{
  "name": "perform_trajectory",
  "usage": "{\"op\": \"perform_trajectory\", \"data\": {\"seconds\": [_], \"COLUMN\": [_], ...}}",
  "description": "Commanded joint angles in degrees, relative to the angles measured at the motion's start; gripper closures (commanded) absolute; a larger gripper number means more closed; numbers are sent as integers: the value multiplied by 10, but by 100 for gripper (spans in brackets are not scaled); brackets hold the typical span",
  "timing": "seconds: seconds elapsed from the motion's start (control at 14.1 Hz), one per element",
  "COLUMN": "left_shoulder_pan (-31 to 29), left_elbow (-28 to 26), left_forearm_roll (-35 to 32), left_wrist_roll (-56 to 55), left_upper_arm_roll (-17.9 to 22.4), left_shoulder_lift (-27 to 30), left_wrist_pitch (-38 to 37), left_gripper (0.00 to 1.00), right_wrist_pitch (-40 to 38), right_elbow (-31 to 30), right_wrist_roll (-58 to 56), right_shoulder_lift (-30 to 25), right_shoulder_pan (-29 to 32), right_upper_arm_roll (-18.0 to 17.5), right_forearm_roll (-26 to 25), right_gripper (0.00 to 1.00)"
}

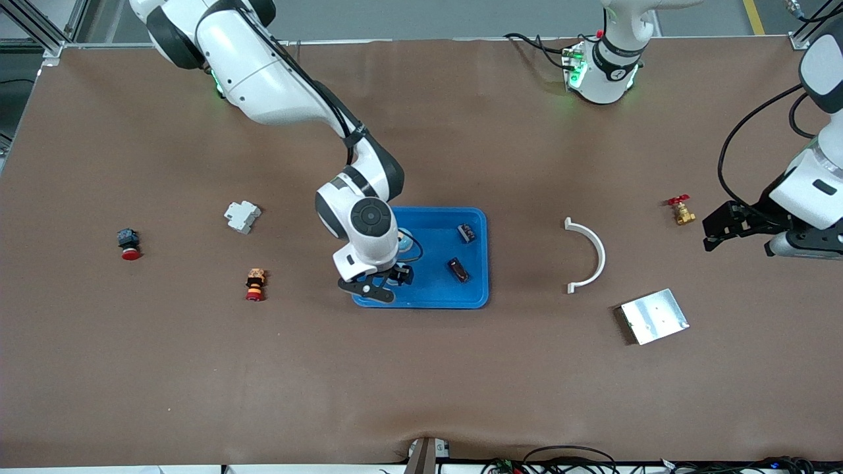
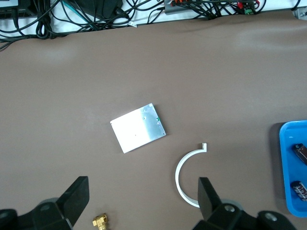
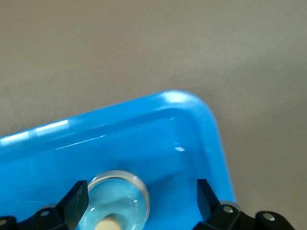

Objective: Place electrolytic capacitor and blue bell in tray

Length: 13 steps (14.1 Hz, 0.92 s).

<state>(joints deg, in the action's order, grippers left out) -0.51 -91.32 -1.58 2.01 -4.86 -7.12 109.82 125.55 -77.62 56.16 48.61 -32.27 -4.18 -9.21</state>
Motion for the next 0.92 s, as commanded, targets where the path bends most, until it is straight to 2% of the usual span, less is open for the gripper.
{"op": "perform_trajectory", "data": {"seconds": [0.0, 0.43, 0.85], "left_shoulder_pan": [12, 15, 6], "left_elbow": [2, 3, 7], "left_forearm_roll": [4, 7, 8], "left_wrist_roll": [0, -2, -2], "left_upper_arm_roll": [15, 7, -1], "left_shoulder_lift": [4, 2, 4], "left_wrist_pitch": [-3, -2, 2], "left_gripper": [0, 0, 0], "right_wrist_pitch": [-57, -124, -178], "right_elbow": [33, 35, 26], "right_wrist_roll": [-80, -358, -563], "right_shoulder_lift": [-16, -68, -131], "right_shoulder_pan": [40, 164, 278], "right_upper_arm_roll": [-14, -14, -11], "right_forearm_roll": [-5, 20, 20], "right_gripper": [0, 0, 0]}}
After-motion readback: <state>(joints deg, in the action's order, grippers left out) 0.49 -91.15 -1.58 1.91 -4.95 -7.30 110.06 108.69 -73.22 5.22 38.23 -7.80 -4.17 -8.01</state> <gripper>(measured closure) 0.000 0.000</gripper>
